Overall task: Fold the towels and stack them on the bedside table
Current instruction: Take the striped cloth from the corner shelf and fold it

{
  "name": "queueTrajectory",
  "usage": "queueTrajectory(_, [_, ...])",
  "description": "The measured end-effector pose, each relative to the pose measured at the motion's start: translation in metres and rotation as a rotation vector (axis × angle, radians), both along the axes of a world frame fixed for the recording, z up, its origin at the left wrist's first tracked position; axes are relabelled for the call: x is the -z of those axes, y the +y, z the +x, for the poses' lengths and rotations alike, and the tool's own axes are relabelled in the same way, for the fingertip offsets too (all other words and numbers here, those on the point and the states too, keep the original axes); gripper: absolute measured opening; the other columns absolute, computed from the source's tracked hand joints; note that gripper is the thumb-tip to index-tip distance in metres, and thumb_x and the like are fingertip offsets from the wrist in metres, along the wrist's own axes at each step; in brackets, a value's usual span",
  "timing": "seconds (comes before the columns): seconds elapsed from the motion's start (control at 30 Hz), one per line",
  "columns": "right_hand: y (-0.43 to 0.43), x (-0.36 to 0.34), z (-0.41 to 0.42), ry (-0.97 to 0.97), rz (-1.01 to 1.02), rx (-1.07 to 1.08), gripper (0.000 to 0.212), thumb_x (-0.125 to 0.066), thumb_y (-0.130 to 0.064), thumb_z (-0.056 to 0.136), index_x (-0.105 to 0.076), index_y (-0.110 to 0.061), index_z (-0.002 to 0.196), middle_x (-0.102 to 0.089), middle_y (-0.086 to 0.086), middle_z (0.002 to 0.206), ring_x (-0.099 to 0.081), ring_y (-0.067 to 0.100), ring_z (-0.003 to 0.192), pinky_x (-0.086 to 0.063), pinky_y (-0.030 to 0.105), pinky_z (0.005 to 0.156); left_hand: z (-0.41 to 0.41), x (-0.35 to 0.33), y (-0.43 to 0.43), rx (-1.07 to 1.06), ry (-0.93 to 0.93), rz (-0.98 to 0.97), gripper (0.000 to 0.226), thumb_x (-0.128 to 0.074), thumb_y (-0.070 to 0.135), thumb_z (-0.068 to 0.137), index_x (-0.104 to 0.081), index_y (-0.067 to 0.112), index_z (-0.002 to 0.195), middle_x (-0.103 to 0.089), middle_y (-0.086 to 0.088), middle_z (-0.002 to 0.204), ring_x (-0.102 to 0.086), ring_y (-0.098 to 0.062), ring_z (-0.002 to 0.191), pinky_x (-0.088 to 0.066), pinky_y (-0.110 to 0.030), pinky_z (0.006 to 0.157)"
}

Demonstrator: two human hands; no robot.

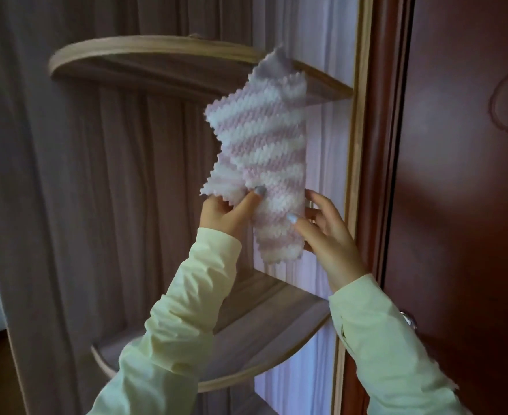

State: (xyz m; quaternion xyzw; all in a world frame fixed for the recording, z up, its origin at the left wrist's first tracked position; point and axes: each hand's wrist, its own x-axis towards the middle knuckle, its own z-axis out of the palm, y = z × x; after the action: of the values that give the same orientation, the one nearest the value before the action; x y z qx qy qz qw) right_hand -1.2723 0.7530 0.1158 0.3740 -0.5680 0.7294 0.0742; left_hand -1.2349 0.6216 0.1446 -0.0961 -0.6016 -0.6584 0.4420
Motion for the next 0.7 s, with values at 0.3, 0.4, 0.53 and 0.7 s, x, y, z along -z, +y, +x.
queueTrajectory(0.3, [0.0, 0.107, 0.031, -0.339, 0.098, -0.191, 0.039, -0.07, -0.029, 0.076, -0.061, -0.02, 0.113, -0.073, 0.0, 0.101, -0.069, 0.009, 0.093, -0.053, 0.017, 0.072, 0.034, 0.119, 0.02, 0.041, -0.302, 0.12, 0.02, -0.062, -0.005, 0.079, -0.06, 0.008, 0.064, -0.065, 0.008, 0.045, -0.061, 0.002, 0.045, -0.049, -0.013, 0.045])
queueTrajectory(0.4, [-0.007, 0.137, 0.035, -0.459, 0.128, -0.226, 0.052, -0.076, -0.034, 0.071, -0.058, -0.021, 0.117, -0.071, 0.002, 0.109, -0.067, 0.015, 0.101, -0.054, 0.03, 0.084, 0.039, 0.152, 0.019, 0.019, -0.371, 0.204, 0.03, -0.055, 0.005, 0.087, -0.054, 0.007, 0.057, -0.056, 0.004, 0.038, -0.054, 0.0, 0.039, -0.044, -0.013, 0.043])
queueTrajectory(0.53, [-0.014, 0.161, 0.036, -0.51, 0.188, -0.11, 0.04, -0.071, -0.019, 0.078, -0.053, -0.022, 0.114, -0.069, 0.002, 0.105, -0.068, 0.014, 0.094, -0.055, 0.026, 0.078, 0.043, 0.178, 0.014, -0.009, -0.425, 0.335, 0.033, -0.051, 0.014, 0.091, -0.058, 0.009, 0.058, -0.058, 0.003, 0.045, -0.055, -0.004, 0.042, -0.046, -0.017, 0.048])
queueTrajectory(0.7, [-0.013, 0.166, 0.037, -0.394, 0.264, 0.099, 0.009, -0.061, -0.009, 0.085, -0.064, -0.01, 0.076, -0.064, 0.003, 0.07, -0.057, 0.014, 0.07, -0.044, 0.021, 0.061, 0.061, 0.182, 0.002, -0.066, -0.414, 0.402, 0.03, -0.065, 0.011, 0.082, -0.066, 0.013, 0.052, -0.063, 0.009, 0.045, -0.059, 0.002, 0.045, -0.05, -0.017, 0.055])
